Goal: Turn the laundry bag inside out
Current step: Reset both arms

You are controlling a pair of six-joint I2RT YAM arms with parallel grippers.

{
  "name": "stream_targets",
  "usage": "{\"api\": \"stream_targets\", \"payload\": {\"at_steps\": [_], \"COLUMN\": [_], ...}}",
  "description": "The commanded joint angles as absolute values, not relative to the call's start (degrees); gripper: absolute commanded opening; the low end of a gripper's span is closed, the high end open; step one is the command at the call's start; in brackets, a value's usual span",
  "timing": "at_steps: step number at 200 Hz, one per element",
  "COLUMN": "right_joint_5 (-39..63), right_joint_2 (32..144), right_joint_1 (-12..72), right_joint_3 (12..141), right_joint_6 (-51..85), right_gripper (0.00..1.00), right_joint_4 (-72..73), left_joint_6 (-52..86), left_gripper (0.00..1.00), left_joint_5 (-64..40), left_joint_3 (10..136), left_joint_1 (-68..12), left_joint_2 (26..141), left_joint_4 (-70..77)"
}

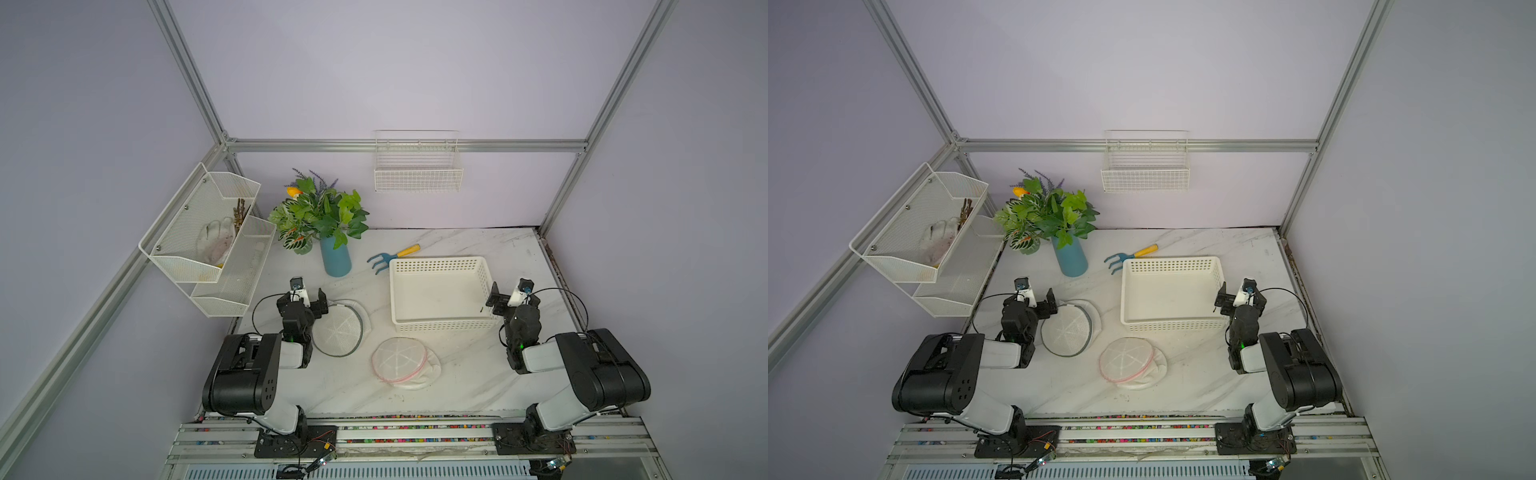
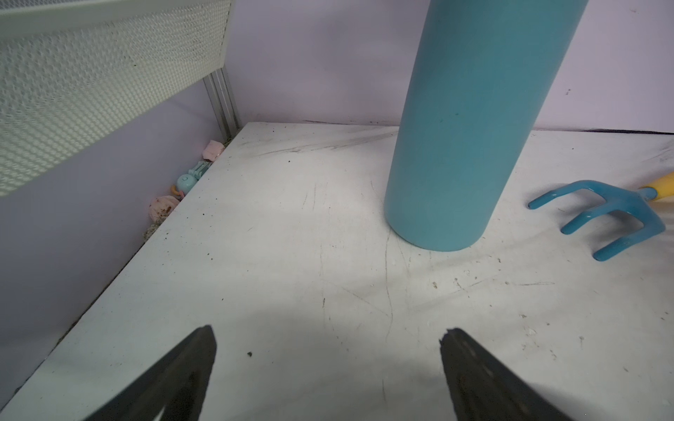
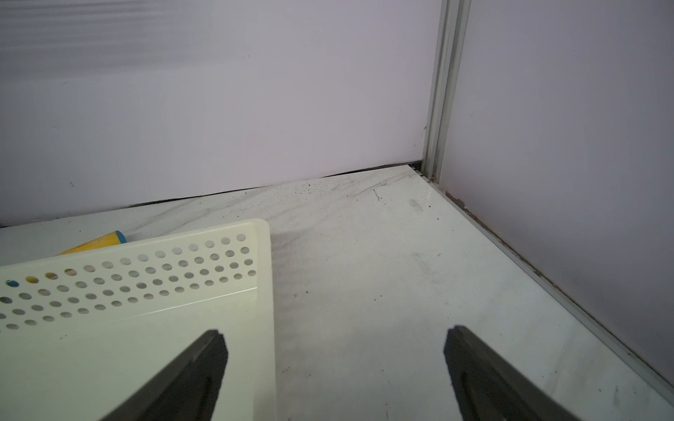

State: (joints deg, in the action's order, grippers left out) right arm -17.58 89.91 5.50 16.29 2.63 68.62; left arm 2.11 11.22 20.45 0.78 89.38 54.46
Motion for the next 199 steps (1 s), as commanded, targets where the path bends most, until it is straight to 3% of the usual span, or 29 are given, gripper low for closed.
{"api": "stream_targets", "payload": {"at_steps": [1, 199], "right_joint_5": [-18.93, -18.78], "right_joint_2": [89.92, 90.61], "right_joint_1": [5.36, 5.34], "right_joint_3": [16.43, 17.47], "right_joint_6": [3.12, 3.15], "right_gripper": [0.99, 0.99], "right_joint_4": [67.24, 65.98], "left_joint_6": [1.13, 1.51], "left_gripper": [1.00, 1.00], "left_joint_5": [13.08, 13.43], "left_joint_3": [21.28, 21.80], "left_joint_1": [0.35, 0.32], "left_joint_2": [89.14, 89.47], "left_joint_4": [53.66, 53.09]}}
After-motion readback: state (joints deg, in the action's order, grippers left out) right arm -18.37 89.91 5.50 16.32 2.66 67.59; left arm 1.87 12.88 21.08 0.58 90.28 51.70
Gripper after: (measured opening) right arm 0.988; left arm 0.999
